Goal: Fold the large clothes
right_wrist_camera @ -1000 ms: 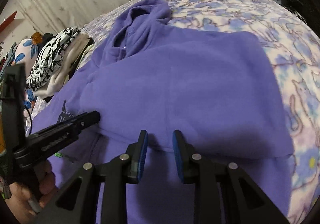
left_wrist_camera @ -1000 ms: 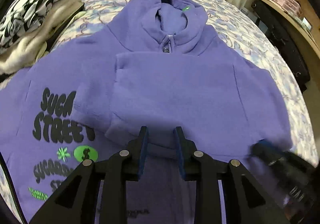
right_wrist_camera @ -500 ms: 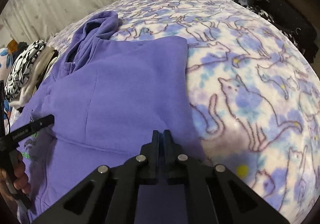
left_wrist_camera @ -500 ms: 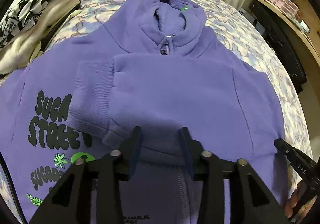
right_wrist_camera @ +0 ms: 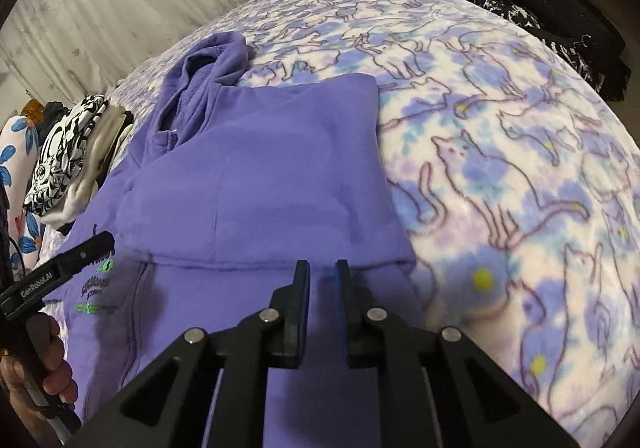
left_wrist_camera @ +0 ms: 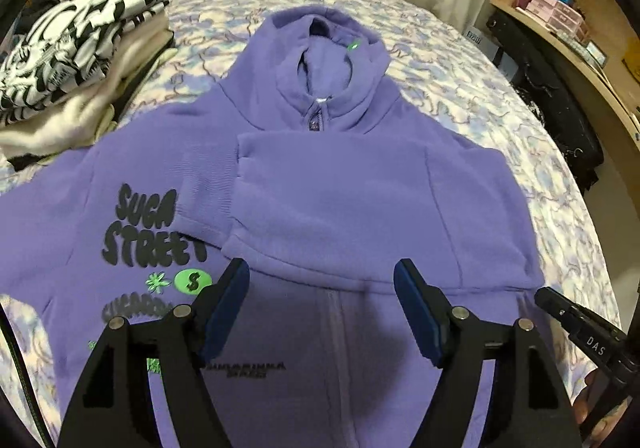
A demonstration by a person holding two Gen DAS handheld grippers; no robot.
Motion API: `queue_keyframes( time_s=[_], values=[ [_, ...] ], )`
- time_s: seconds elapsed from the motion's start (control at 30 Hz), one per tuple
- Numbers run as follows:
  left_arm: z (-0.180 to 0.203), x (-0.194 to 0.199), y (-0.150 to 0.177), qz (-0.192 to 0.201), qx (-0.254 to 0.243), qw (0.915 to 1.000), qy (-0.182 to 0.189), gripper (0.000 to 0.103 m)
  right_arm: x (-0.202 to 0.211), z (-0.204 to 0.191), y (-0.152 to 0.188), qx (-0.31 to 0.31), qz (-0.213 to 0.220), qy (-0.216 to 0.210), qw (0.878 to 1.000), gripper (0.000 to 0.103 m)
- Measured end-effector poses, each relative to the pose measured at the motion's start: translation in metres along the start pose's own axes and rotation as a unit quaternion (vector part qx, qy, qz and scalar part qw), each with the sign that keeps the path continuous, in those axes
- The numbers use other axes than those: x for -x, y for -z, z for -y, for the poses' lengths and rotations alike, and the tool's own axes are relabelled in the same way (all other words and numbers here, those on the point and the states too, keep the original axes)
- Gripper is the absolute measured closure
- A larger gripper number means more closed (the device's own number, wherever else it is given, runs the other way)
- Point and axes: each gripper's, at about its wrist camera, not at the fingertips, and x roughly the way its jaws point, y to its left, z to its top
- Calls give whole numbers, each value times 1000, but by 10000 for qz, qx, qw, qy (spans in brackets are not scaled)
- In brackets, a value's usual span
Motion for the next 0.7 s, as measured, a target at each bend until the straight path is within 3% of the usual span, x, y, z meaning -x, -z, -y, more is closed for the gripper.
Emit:
queue_keyframes(
  time_s=[0.07, 0.13, 0.5, 0.7],
  values=[
    [4, 10, 4, 49, -66, 10000, -6, 27, 8, -3, 5, -37, 14, -59, 10000, 91],
    [8, 20, 9, 89, -151, 9998, -29, 19, 15, -6, 10, -56, 22, -106, 9999, 91],
    [28, 85, 50, 288, -412, 9986, 192, 2, 66, -28, 44, 106, 198, -367, 9991, 91],
    [25, 124, 74, 503, -463, 9973, 270, 1, 98, -52, 60, 311, 393, -458, 9977, 91]
  ],
)
